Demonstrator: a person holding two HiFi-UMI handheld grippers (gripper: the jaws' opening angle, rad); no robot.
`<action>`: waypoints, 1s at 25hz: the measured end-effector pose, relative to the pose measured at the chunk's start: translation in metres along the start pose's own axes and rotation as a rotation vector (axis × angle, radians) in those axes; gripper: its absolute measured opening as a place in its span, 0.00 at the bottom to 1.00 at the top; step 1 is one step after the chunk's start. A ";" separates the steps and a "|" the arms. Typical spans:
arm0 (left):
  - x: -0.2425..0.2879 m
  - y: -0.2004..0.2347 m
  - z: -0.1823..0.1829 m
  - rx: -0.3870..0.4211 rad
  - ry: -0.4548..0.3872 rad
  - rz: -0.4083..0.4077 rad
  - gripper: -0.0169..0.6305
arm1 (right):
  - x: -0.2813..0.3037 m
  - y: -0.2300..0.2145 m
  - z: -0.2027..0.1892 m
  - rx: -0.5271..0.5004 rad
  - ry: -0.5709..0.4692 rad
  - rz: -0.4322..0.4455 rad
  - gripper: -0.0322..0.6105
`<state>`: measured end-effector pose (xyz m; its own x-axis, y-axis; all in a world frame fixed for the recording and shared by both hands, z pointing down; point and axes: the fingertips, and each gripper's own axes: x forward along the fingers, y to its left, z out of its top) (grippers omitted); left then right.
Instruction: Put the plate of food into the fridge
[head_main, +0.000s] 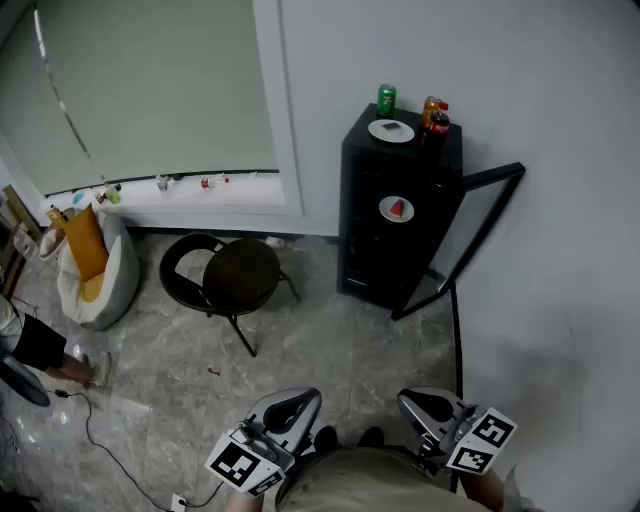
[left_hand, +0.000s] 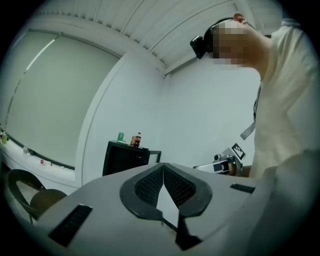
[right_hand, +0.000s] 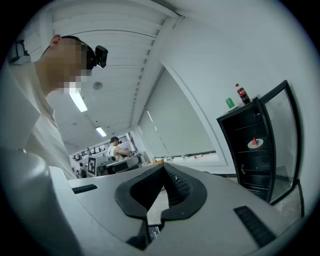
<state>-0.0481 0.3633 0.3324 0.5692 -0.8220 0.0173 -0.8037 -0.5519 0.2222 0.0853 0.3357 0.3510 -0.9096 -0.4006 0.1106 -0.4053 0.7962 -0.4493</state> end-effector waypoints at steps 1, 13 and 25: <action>0.004 0.001 0.001 0.006 0.000 0.000 0.04 | -0.001 -0.002 0.002 -0.001 -0.005 0.000 0.08; 0.014 0.011 -0.005 0.003 0.035 -0.050 0.04 | 0.006 0.004 0.000 -0.005 -0.018 -0.032 0.08; -0.021 0.042 -0.013 -0.043 0.035 -0.030 0.04 | 0.032 0.021 -0.009 0.032 -0.009 -0.061 0.08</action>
<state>-0.0919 0.3592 0.3540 0.5992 -0.7994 0.0435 -0.7785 -0.5692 0.2645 0.0470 0.3434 0.3535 -0.8825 -0.4518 0.1304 -0.4563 0.7556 -0.4700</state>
